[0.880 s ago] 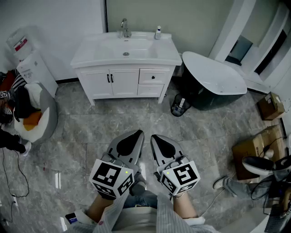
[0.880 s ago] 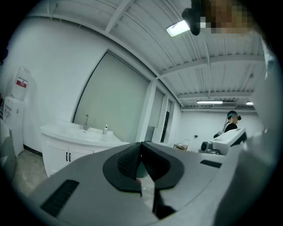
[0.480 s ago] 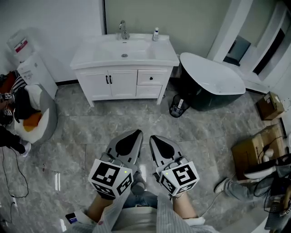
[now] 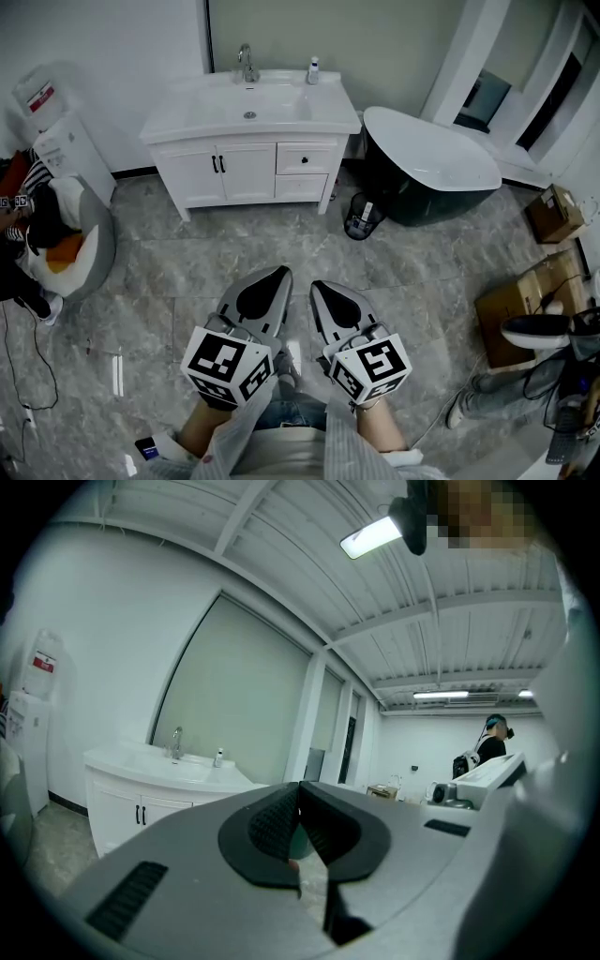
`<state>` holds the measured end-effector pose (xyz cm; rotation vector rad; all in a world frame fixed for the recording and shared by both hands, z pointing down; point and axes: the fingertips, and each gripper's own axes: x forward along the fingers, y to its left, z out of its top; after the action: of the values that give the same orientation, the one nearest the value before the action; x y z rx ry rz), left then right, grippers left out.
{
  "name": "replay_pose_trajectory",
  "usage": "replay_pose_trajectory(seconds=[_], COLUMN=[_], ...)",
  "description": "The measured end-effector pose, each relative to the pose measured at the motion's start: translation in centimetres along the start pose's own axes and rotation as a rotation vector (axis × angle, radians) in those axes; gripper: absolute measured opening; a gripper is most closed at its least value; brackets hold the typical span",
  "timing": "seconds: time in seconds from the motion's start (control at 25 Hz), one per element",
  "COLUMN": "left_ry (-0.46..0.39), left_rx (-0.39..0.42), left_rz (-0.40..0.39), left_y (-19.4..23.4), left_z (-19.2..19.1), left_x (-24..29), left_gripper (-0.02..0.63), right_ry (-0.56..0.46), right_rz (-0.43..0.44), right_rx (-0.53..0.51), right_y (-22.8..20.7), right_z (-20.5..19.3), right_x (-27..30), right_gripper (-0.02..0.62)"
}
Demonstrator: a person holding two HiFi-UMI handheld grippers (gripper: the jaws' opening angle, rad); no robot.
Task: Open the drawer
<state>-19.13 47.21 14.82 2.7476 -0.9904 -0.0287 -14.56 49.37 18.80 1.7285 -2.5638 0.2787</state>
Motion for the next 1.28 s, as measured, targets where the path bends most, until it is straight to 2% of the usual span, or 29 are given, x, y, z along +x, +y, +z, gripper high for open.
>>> replay_pose_trajectory(seconds=[0.36, 0.84, 1.28], left_ry=[0.021, 0.041, 0.047], left_rx=[-0.012, -0.020, -0.001], left_rz=[-0.020, -0.068, -0.075], left_y=[3.0, 12.2, 19.8], left_z=[-0.7, 1.9, 3.9], left_x=[3.9, 15.1, 20.7], left_gripper=[0.017, 0.017, 0.017], right_ry=[0.028, 0.075, 0.095], right_rz=[-0.021, -0.065, -0.121], right_rx=[0.040, 0.069, 0.097], right_y=[-2.9, -9.7, -14.4], right_z=[-1.1, 0.0, 0.2], right_x=[3.8, 16.1, 24.6], right_gripper=[0.003, 0.003, 0.003])
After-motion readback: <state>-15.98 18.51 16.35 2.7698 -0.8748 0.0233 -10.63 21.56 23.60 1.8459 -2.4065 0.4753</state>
